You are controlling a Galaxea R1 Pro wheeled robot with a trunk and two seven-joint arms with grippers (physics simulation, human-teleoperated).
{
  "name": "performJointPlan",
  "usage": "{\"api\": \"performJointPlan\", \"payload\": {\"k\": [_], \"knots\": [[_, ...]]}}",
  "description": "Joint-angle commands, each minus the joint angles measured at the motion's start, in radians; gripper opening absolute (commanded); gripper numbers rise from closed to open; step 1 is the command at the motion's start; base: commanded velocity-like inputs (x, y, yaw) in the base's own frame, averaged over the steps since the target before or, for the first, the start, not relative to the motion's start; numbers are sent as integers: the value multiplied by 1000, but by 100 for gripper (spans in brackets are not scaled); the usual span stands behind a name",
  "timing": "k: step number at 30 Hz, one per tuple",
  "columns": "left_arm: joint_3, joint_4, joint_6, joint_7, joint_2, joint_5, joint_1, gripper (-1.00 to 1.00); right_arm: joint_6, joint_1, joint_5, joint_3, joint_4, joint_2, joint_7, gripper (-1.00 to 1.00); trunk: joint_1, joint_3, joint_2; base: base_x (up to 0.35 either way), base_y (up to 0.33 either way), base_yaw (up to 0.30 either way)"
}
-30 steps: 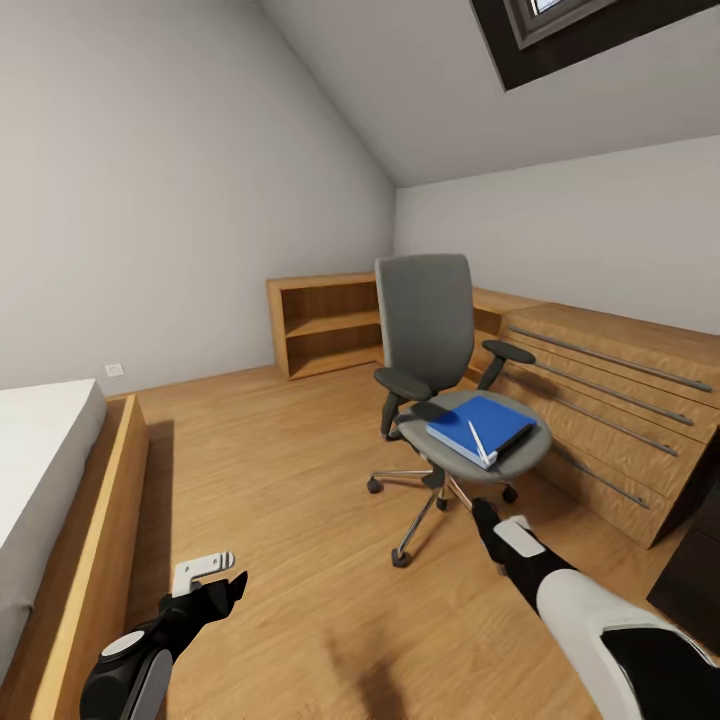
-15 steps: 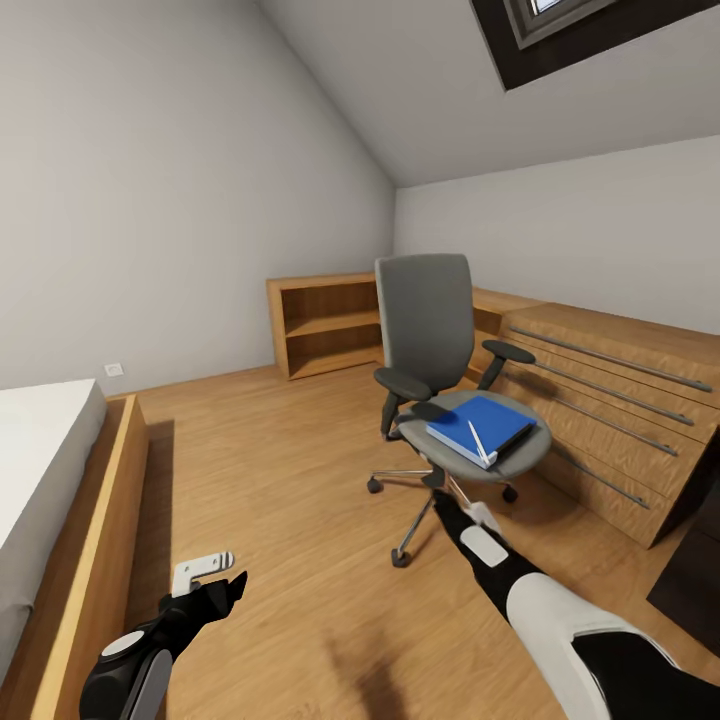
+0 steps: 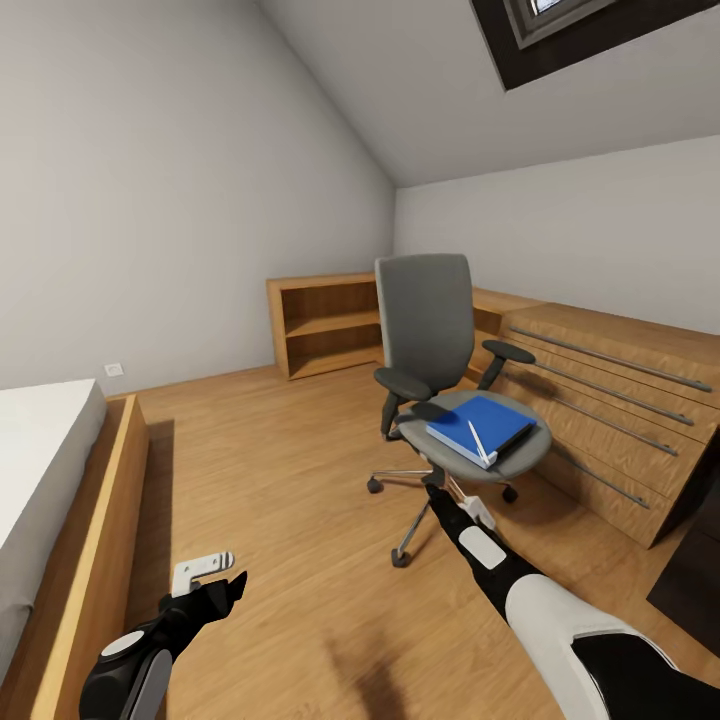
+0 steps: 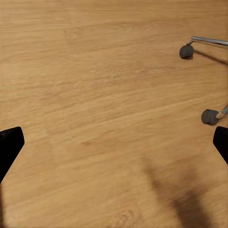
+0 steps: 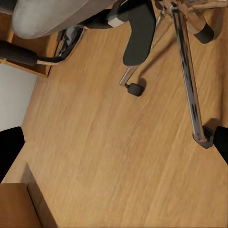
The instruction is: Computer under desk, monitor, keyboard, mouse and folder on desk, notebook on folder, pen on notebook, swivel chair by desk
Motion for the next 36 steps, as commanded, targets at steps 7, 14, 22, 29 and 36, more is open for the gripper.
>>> {"api": "performJointPlan", "payload": {"k": [7, 14, 22, 29, 36], "knots": [[1, -1, 5, 6, -2, 11, -1, 100, -8, -1, -5, 7, 2, -4, 62, 100, 0, -1, 0, 0, 0, 0], [-11, -1, 4, 6, -1, 10, -1, 100, -8, -1, -10, 6, 7, -29, 84, 100, -2, 14, 1, 0, 0, 0], [-13, -1, 5, 6, -1, 10, -1, 100, -7, -1, -16, 0, 8, -47, 83, 100, -11, 32, 15, 0, 0, 0], [-13, -1, 5, 6, -1, 10, -1, 100, -7, -1, -22, -6, 9, -72, 79, 100, -11, 32, 15, 0, 0, 0], [-13, -1, 5, 6, -1, 10, -1, 100, -6, -1, -68, -5, 8, -87, 71, 100, -11, 32, 15, 0, 0, 0]]}}
